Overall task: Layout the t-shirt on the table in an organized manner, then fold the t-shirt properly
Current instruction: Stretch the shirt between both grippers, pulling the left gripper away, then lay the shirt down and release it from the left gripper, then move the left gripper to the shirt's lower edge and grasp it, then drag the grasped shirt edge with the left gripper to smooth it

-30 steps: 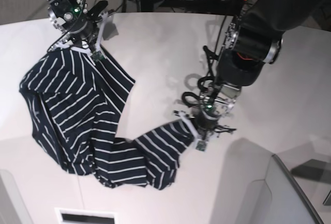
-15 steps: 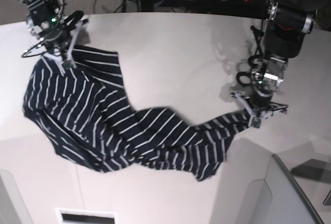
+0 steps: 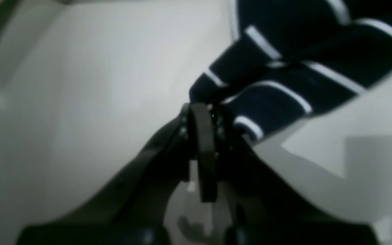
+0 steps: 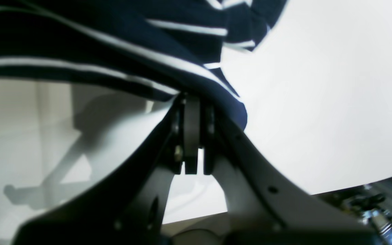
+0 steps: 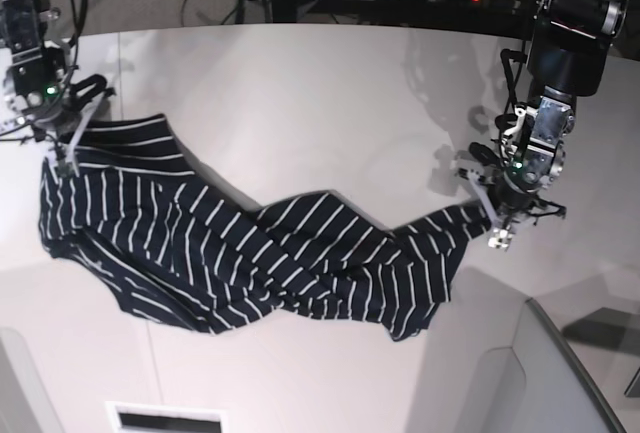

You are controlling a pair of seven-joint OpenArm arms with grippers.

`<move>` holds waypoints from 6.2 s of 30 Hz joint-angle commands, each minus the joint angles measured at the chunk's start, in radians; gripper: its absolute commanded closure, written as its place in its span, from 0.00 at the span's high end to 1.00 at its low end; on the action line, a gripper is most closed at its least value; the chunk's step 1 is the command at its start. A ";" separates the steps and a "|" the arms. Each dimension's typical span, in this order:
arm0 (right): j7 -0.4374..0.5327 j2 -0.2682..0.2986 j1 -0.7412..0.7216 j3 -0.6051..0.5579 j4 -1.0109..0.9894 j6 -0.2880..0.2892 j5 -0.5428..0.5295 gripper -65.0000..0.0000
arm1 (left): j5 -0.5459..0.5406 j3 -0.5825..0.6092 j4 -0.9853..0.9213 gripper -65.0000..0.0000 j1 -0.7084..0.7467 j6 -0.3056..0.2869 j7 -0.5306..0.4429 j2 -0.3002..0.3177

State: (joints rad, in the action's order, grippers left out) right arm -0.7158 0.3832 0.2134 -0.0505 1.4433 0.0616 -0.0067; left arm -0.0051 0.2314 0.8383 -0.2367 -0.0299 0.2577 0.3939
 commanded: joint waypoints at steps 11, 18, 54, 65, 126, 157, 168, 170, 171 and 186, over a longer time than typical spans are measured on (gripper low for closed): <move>-0.001 -0.005 -0.013 0.096 0.012 0.068 0.011 0.05 | 0.009 -0.105 0.046 0.00 -0.003 0.012 0.015 0.020; -0.035 -0.008 0.016 0.097 0.098 0.263 0.011 0.55 | 0.004 -0.183 0.175 0.00 0.004 0.012 0.159 0.020; 0.066 -0.212 -0.266 -0.813 -0.094 -0.510 0.012 0.56 | 0.006 -0.768 0.746 0.18 0.511 0.012 0.188 -0.115; 0.106 -0.212 -0.325 -0.808 -0.214 -0.572 0.011 0.50 | 0.006 -0.760 0.746 0.18 0.529 0.012 0.188 -0.120; 0.023 0.021 0.027 -0.596 0.251 -0.421 0.007 0.00 | -0.264 0.270 0.103 0.74 -0.427 -0.384 0.504 0.043; -0.021 0.020 -0.010 -0.593 0.176 -0.426 0.006 0.00 | -0.180 0.899 -0.577 0.74 -0.691 -0.668 -0.131 -0.180; -0.020 0.020 -0.010 -0.593 0.176 -0.421 0.006 0.00 | -0.171 0.909 -0.641 0.70 -0.682 -0.668 -0.114 -0.158; -0.018 0.020 -0.010 -0.593 0.176 -0.421 0.006 0.00 | -0.171 0.909 -0.637 0.59 -0.682 -0.668 -0.096 -0.158; -0.018 0.020 -0.010 -0.593 0.176 -0.421 0.006 0.00 | -0.171 0.909 -0.637 0.53 -0.682 -0.668 -0.096 -0.158; -0.018 0.020 -0.012 -0.593 0.175 -0.421 0.006 0.00 | -0.171 0.906 -0.635 0.67 -0.679 -0.668 -0.093 -0.163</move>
State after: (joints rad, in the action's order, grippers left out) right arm -0.7483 0.3958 0.2111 -0.6479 1.6077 -0.3573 -0.0143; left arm -0.1757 1.1397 0.1982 -0.8974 -0.6926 0.1680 0.2253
